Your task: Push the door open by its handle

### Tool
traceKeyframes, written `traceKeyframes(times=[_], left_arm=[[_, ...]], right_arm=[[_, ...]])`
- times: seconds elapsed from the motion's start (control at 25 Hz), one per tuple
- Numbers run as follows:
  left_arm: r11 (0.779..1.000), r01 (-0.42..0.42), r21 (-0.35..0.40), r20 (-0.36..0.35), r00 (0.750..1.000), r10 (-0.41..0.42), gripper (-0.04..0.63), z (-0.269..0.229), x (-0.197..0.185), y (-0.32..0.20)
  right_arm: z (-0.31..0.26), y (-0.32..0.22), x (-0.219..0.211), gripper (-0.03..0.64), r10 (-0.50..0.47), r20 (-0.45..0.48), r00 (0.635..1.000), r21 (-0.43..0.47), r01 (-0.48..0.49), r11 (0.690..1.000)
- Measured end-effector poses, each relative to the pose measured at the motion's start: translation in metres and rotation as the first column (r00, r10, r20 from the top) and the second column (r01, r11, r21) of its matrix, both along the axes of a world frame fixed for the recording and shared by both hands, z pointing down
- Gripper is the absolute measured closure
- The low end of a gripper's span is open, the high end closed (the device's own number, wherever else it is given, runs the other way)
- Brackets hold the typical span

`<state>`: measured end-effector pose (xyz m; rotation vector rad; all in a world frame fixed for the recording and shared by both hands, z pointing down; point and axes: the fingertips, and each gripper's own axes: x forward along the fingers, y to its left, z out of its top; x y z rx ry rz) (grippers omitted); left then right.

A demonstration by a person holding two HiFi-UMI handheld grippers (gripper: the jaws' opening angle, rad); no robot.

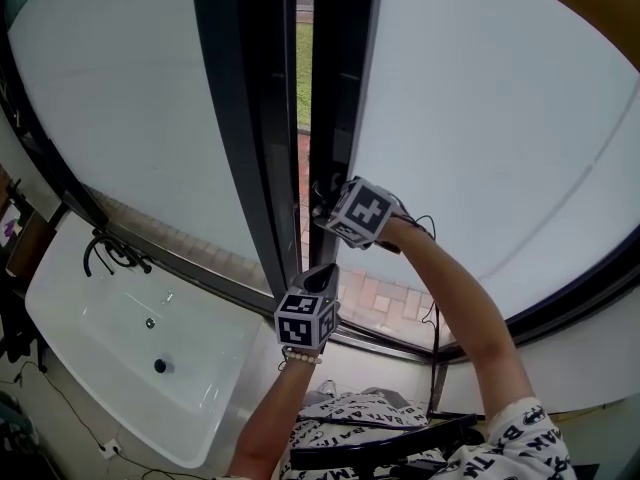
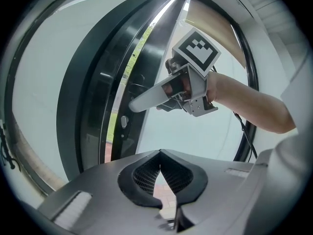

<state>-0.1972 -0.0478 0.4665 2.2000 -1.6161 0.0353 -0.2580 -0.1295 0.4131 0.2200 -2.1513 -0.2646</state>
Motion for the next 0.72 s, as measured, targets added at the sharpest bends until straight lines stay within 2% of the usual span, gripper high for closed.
traceKeyframes(times=[0.04,0.16,0.24,0.52,0.72], left_arm=[[1.0,-0.002,-0.003,-0.003,1.0,0.002,0.611,0.001,0.0,-0.001],[1.0,-0.01,-0.012,-0.007,1.0,0.01,0.611,0.007,0.001,-0.006],[1.0,-0.015,-0.015,-0.016,1.0,0.014,0.611,0.009,0.002,-0.008],[0.999,-0.038,-0.036,-0.024,0.999,0.037,0.61,0.014,0.008,-0.02],[0.997,-0.044,-0.06,-0.017,0.999,0.044,0.61,0.027,0.015,-0.042]], right_arm=[[0.0,-0.001,-0.001,0.496,0.0,0.001,1.0,-0.004,0.0,1.0],[-0.001,-0.002,0.0,0.53,0.01,0.016,1.0,-0.015,-0.01,1.0],[-0.003,-0.004,-0.001,0.58,0.014,0.029,0.999,-0.007,-0.014,1.0],[-0.004,-0.002,-0.008,0.581,-0.015,0.111,0.994,-0.105,0.026,0.994],[0.006,-0.024,-0.01,0.584,-0.006,0.148,0.989,-0.132,0.026,0.991]])
